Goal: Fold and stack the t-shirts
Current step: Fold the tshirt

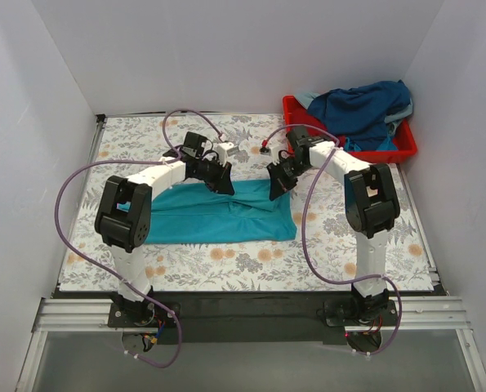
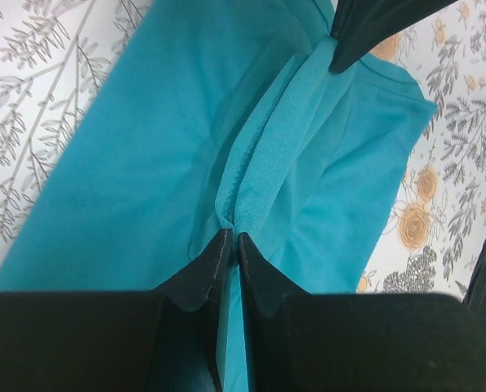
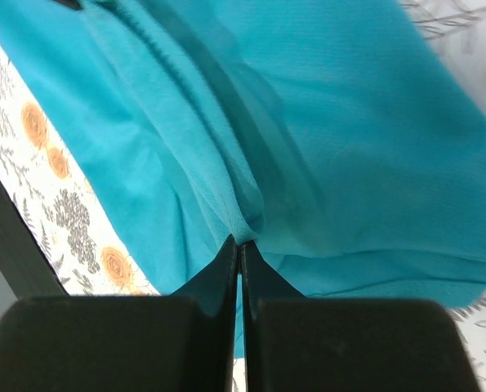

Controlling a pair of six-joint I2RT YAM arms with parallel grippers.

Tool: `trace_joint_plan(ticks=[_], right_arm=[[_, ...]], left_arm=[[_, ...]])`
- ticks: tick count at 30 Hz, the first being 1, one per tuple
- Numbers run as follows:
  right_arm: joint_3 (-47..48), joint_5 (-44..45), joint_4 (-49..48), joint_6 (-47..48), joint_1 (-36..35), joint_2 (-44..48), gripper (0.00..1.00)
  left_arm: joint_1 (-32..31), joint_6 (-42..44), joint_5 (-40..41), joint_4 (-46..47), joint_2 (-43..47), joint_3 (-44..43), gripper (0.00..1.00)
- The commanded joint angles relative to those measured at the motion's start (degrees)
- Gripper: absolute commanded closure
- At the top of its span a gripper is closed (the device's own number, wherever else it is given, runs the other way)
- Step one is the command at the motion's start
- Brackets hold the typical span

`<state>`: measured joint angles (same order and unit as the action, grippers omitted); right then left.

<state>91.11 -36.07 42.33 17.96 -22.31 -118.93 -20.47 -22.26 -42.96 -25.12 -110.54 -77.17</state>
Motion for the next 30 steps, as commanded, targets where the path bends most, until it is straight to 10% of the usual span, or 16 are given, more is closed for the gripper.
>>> trace_joint_plan(ticks=[1, 19, 30], right_arm=[[-1.72, -0.66, 2.23, 5.06, -2.39, 3.80, 0.98], [-12.18, 6.37, 5.83, 18.07, -7.93, 13.11, 0.69], [0.11, 12.33, 4.96, 2.53, -9.33, 6.44, 0.71]], left_arm=[[-0.27, 4.33, -1.95, 0.25, 4.45, 2.63, 0.93], [1.48, 19.71, -1.77, -5.02, 20.89, 21.18, 0.70], [13.95, 5.57, 7.10, -9.13, 9.31, 3.27, 0.73]])
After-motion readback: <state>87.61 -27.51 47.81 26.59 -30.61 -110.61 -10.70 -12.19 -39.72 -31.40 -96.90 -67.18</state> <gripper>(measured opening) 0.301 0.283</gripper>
